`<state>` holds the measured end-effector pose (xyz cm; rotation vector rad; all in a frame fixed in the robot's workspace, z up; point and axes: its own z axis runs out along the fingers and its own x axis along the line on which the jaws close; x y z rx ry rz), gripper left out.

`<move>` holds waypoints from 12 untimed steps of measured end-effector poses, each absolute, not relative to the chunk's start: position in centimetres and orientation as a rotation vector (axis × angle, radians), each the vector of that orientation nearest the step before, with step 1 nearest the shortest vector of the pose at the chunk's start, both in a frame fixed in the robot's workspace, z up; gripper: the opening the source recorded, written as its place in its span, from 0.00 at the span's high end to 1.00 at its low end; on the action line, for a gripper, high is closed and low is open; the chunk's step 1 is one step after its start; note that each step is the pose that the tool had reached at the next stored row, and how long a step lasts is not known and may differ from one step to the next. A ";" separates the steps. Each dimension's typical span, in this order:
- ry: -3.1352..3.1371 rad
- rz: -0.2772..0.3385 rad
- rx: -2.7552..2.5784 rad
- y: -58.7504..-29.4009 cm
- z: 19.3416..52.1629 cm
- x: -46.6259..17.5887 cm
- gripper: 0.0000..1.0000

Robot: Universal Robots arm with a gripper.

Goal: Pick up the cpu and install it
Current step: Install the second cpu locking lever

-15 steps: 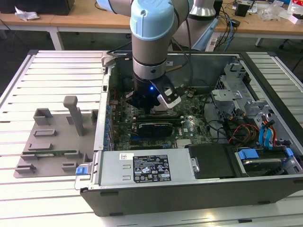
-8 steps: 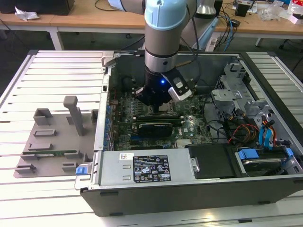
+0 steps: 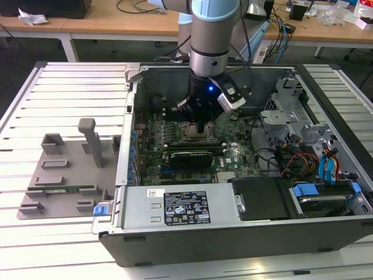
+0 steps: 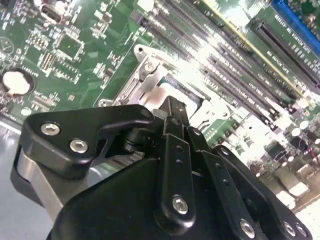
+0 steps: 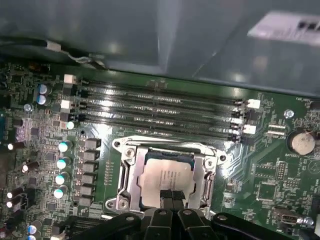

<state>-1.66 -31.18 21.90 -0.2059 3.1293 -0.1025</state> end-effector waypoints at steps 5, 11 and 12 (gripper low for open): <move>3.129 -0.107 -0.206 -30.8 24.3 -1.7 0.89; 3.129 -0.107 -0.206 -30.8 25.1 -1.7 0.89; 3.129 -0.107 -0.206 -30.8 25.2 -1.7 0.89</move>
